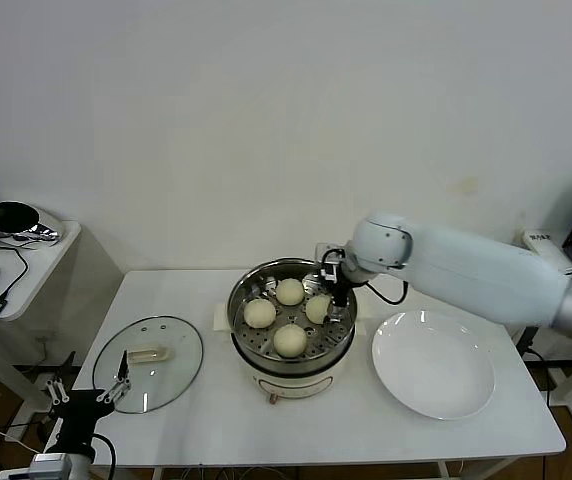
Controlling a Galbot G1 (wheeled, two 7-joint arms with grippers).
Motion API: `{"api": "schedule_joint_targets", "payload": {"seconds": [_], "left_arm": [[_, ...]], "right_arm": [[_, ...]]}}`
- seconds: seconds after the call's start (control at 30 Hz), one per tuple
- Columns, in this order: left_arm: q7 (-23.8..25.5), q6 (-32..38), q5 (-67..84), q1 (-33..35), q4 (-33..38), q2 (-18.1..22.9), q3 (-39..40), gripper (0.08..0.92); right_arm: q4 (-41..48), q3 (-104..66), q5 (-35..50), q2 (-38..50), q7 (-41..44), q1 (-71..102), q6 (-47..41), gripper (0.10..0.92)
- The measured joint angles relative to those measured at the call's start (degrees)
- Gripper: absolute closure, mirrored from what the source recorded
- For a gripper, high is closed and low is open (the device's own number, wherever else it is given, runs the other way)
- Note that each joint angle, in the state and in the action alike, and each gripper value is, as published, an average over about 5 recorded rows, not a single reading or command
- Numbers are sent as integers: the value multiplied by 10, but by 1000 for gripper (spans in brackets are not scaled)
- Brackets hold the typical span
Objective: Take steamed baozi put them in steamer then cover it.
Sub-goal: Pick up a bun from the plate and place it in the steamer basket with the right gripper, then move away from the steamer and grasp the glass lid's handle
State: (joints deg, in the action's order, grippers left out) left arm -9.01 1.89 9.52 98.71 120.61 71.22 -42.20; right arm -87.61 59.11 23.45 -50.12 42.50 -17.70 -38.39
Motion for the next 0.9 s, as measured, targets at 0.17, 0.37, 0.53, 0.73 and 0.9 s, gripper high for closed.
{"api": "schedule_joint_targets", "payload": {"seconds": [0.17,0.37,0.53,0.73,0.9], "left_arm": [[-1,1,0,-2,-3,3,4,177],[-5,8,-6,-4,-11,11,12,177],[-21,12,-28,-7,-18,17,22,177],[-49,24,-80,-15,-35,23,37,177],[-76,39,-153,-23,-55,28,42,177]], "right_arm": [[-64,-117,12,68,-85,115,44,203],[-116,-319,-11,103,-188,329,146,203],[-136,-505,-62,68,-235,515,249,203],[-151,-700,-117,-27,-252,701,360,203],[-170,-830,-148,-116,-254,821,421,203]]}}
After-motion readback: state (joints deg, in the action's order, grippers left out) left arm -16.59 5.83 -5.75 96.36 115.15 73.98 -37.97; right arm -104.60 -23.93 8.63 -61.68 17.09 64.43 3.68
